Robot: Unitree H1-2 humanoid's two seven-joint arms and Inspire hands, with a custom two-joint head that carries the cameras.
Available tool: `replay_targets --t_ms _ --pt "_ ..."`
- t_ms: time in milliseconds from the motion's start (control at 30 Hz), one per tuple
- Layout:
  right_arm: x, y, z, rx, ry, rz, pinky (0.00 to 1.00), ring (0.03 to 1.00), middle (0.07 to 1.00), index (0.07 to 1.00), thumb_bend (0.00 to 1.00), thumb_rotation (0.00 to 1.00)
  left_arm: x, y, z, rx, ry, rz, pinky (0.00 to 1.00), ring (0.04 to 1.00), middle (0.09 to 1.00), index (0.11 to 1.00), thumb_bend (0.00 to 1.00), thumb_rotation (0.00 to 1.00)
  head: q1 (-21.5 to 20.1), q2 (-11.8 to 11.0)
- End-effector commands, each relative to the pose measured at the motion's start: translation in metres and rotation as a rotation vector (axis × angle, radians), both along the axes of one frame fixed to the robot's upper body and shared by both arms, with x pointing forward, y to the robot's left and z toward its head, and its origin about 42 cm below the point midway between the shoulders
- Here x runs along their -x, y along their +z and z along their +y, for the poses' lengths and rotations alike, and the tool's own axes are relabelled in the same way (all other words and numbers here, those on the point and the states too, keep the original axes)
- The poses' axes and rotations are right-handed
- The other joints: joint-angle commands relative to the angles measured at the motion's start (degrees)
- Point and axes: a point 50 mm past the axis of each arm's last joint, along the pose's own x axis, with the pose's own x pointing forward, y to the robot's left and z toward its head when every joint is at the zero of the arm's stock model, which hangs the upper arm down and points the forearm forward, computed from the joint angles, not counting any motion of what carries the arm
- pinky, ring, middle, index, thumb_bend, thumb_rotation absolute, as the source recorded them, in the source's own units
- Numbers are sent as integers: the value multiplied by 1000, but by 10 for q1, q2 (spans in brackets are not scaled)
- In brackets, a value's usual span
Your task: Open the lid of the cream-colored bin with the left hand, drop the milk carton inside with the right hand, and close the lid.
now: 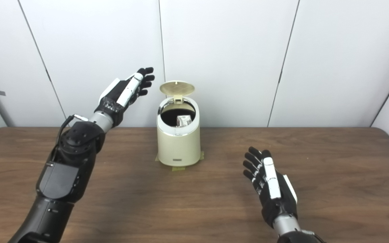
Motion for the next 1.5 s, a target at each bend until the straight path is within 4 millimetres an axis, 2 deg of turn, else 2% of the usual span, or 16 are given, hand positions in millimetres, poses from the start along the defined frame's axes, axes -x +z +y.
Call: replay_targets --t_ms 0,67,100,233,333,533,767,933,1133,1233,1367,1467 --pt "0 16 5 -17 22 -82 888 893 883 856 485 935 -10 39 1 -30 -19 -105 913 932 917 937 483 978 0 0" --pt "4 11 6 -15 21 -75 882 892 884 856 496 926 -15 44 0 -61 -40 -110 910 931 915 937 486 977 -1 0" --pt "5 9 7 -14 20 -72 869 879 875 853 489 842 -18 46 -1 -76 -49 -112 916 932 919 942 497 991 0 0" --pt "8 2 12 -22 17 -37 803 856 868 845 492 744 -26 57 -4 -153 -68 -119 920 933 919 939 508 1000 2 0" --pt "8 -4 16 -33 14 -14 798 854 869 852 507 776 -30 68 -8 -233 -89 -152 904 916 891 917 469 1000 -2 -2" --pt "1 -10 24 -43 31 20 802 842 862 874 465 801 -25 83 -20 -383 -124 -220 909 878 820 861 439 1000 -7 -6" --pt "-3 -13 26 -45 50 38 838 835 860 892 467 857 -19 90 -25 -602 -148 -348 943 894 802 835 471 1000 -7 -11" --pt "-6 -19 27 -53 53 58 843 828 844 896 446 894 -13 94 -24 -710 -162 -404 859 838 797 800 497 1000 -7 -11" --pt "-8 -18 28 -46 61 60 830 822 833 890 442 907 -6 96 -23 -845 -192 -463 814 837 820 795 475 1000 -8 -9" --pt "-9 -17 28 -41 64 58 825 821 833 899 448 904 -2 95 -21 -877 -221 -488 747 791 805 786 448 1000 -8 -6" --pt "-10 -16 26 -38 68 57 830 821 837 911 459 914 2 90 -17 -918 -239 -509 753 795 797 774 447 1000 -9 -3" --pt "-12 -15 25 -51 70 56 829 820 837 915 465 912 3 80 -15 -964 -257 -499 750 806 805 780 484 1000 -11 -3"
